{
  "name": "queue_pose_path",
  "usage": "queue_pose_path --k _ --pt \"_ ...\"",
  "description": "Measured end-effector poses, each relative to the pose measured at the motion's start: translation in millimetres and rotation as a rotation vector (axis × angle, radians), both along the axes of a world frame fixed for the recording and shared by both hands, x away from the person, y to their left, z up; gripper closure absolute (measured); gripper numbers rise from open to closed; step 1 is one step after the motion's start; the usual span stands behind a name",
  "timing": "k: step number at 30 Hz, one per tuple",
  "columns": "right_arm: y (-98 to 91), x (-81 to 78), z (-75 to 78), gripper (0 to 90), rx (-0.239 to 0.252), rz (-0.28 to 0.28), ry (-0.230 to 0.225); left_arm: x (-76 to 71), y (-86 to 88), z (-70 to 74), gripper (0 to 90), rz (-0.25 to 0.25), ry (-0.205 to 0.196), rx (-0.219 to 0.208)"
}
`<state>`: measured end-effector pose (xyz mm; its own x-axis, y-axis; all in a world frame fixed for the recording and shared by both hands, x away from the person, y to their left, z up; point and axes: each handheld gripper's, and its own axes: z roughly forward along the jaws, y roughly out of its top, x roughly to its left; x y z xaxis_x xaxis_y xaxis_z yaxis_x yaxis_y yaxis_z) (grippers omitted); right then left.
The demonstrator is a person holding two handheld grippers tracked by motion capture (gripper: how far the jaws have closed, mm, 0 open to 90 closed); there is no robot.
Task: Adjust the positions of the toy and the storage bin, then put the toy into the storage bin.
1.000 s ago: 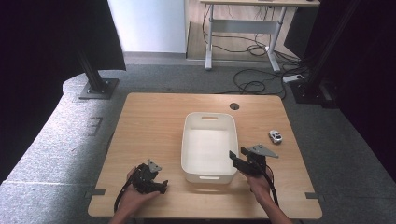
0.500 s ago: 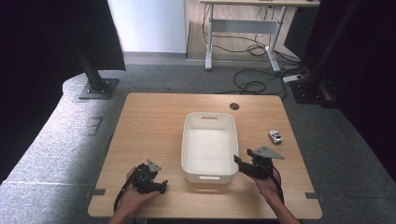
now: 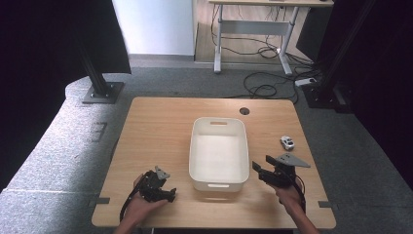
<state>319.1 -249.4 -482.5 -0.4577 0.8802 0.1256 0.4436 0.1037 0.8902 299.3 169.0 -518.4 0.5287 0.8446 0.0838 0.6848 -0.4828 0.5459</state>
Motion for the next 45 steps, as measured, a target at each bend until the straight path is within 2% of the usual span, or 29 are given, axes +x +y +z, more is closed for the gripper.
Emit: queue_pose_path --k 4,9,11,15,19,31,35,40,45 --pt "-10.5 2.2 1.3 34.1 0.004 -0.023 0.003 0.7 0.5 0.4 18.6 0.005 0.005 -0.008" --pt "-20.3 7.1 -1.1 34.7 -0.018 -0.041 0.018 1.0 0.9 1.2 18.1 0.014 0.007 -0.014" --pt "-23.2 9.8 -3.4 34.3 -0.054 -0.041 0.017 2.0 1.4 1.3 18.1 0.017 0.013 -0.014" --pt "-25.7 12.3 -5.9 32.1 -0.090 -0.031 0.007 2.3 1.0 1.1 18.1 0.016 0.014 -0.012" --pt "-29.4 14.6 -7.1 31.4 -0.108 -0.037 0.001 1.4 0.6 1.0 18.1 0.011 0.010 -0.010" --pt "-46.5 24.7 -9.1 30.9 -0.122 -0.060 0.033 1.8 -1.4 0.0 18.1 -0.003 0.012 0.003" --pt "-52.3 26.9 -10.3 30.3 -0.149 -0.066 0.050 2.2 -3.5 -1.2 18.1 -0.010 0.012 0.013" --pt "-58.3 31.1 -11.6 30.9 -0.147 -0.070 0.061 2.3 -2.9 -2.4 18.1 -0.011 0.013 0.015" --pt "-65.8 37.8 -14.9 32.8 -0.163 -0.088 0.074 5.5 -3.4 -6.1 18.1 -0.012 0.032 0.021"
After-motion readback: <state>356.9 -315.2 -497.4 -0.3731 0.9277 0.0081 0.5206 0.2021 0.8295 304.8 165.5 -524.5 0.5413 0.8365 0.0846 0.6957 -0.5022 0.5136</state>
